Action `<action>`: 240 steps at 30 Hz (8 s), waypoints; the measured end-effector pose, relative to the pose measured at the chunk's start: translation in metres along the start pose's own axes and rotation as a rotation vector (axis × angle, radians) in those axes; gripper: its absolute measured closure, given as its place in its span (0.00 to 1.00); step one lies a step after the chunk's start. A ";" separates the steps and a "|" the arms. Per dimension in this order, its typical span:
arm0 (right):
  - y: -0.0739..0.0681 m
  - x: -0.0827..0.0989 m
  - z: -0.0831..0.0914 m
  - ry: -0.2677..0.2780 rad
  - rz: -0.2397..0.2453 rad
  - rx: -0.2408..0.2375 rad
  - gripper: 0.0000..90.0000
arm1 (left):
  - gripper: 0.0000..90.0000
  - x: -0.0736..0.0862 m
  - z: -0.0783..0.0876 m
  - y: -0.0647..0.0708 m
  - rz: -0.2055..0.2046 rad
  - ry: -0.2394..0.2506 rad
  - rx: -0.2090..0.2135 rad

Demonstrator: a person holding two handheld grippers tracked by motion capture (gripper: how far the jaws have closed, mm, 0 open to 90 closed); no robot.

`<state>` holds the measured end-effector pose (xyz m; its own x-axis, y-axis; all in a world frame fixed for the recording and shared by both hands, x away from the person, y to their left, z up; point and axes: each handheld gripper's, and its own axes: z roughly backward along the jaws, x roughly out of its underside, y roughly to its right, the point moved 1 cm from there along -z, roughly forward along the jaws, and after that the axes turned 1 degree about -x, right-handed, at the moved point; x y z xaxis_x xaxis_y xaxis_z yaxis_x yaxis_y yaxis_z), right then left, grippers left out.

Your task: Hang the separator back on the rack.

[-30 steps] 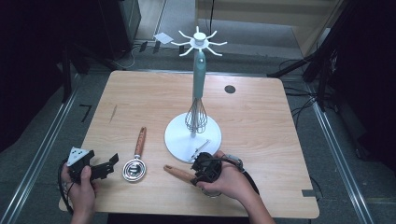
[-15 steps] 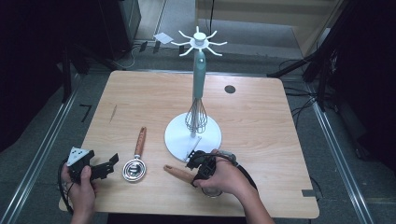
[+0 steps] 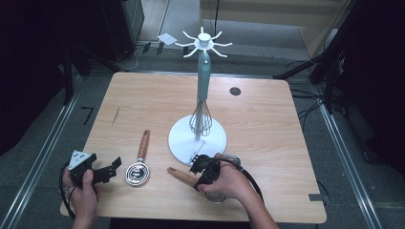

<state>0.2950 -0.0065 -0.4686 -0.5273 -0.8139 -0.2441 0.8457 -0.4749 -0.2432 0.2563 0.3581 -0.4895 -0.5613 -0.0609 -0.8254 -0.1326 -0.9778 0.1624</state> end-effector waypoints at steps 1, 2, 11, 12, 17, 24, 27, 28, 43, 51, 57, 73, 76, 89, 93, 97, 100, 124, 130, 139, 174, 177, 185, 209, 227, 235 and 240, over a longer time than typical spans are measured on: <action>0.000 0.001 0.000 0.007 0.000 -0.002 0.79 | 0.00 0.000 0.000 0.000 0.000 -0.001 -0.001; -0.001 0.001 0.001 0.013 0.001 -0.002 0.79 | 0.00 0.000 0.000 0.000 0.000 0.000 0.000; 0.006 0.014 0.019 0.098 -0.043 0.036 0.79 | 0.00 0.000 0.000 0.000 0.000 -0.001 0.001; 0.007 0.016 0.021 0.106 -0.058 0.042 0.79 | 0.00 0.000 0.000 0.000 -0.001 -0.001 0.001; 0.018 0.027 0.031 0.152 -0.100 0.059 0.79 | 0.00 0.000 0.000 0.000 -0.002 -0.001 -0.001; 0.031 0.038 0.043 0.203 -0.145 0.076 0.79 | 0.00 0.000 0.000 0.000 -0.001 -0.002 -0.001; 0.036 0.042 0.046 0.218 -0.165 0.091 0.79 | 0.00 0.000 0.000 0.000 -0.001 -0.002 -0.001; 0.038 0.043 0.046 0.223 -0.166 0.098 0.79 | 0.00 0.000 0.000 0.000 -0.002 -0.002 0.000; 0.057 0.060 0.060 0.310 -0.252 0.159 0.79 | 0.00 0.000 0.000 0.000 -0.002 -0.002 0.000; 0.062 0.064 0.069 0.363 -0.284 0.196 0.79 | 0.00 0.000 0.000 0.000 -0.002 -0.003 0.000; 0.066 0.068 0.078 0.425 -0.299 0.230 0.79 | 0.00 0.000 0.000 0.001 -0.003 -0.003 0.000; 0.064 0.078 0.110 0.637 -0.341 0.289 0.79 | 0.00 0.000 0.000 0.001 -0.011 -0.006 0.001; 0.063 0.079 0.115 0.673 -0.342 0.295 0.79 | 0.00 0.000 -0.001 0.001 -0.011 -0.006 0.001; 0.060 0.090 0.139 0.848 -0.302 0.324 0.79 | 0.00 0.000 0.000 0.001 -0.009 0.005 -0.011; 0.058 0.093 0.146 0.888 -0.284 0.334 0.79 | 0.00 0.000 0.000 0.002 -0.016 -0.001 -0.017; 0.054 0.093 0.152 0.930 -0.266 0.341 0.79 | 0.00 0.000 -0.001 0.002 -0.018 0.000 -0.018; 0.049 0.091 0.156 0.955 -0.242 0.348 0.79 | 0.00 0.000 0.000 0.003 -0.013 0.005 -0.023; 0.034 0.093 0.176 1.113 -0.208 0.369 0.79 | 0.00 0.000 0.000 0.003 -0.028 0.003 -0.029; 0.031 0.092 0.180 1.143 -0.189 0.384 0.79 | 0.00 -0.001 -0.001 0.002 -0.014 0.005 -0.030; 0.026 0.089 0.189 1.146 -0.181 0.390 0.79 | 0.00 -0.001 -0.001 0.002 -0.014 0.008 -0.032; 0.010 0.068 0.202 1.227 -0.138 0.373 0.79 | 0.00 0.000 0.000 0.006 -0.042 0.004 -0.045; 0.011 0.065 0.200 1.223 -0.138 0.369 0.79 | 0.00 0.000 0.000 0.006 -0.048 0.000 -0.047; 0.009 0.060 0.202 1.255 -0.161 0.369 0.79 | 0.00 0.001 0.000 0.007 -0.049 -0.001 -0.045; 0.002 0.047 0.216 1.301 -0.109 0.363 0.79 | 0.00 0.001 0.000 0.007 -0.059 -0.002 -0.040; 0.006 0.037 0.206 1.281 -0.106 0.372 0.79 | 0.00 0.001 0.000 0.007 -0.062 0.000 -0.041; 0.010 0.030 0.199 1.302 -0.093 0.384 0.78 | 0.00 0.001 0.000 0.007 -0.060 -0.001 -0.038; 0.014 0.025 0.197 1.294 -0.092 0.379 0.78 | 0.00 0.001 0.000 0.007 -0.062 -0.003 -0.038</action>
<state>0.3096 -0.0990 -0.2930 -0.1034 0.0224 -0.9944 0.6632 -0.7435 -0.0857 0.2551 0.3513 -0.4889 -0.5553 0.0004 -0.8316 -0.1364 -0.9865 0.0906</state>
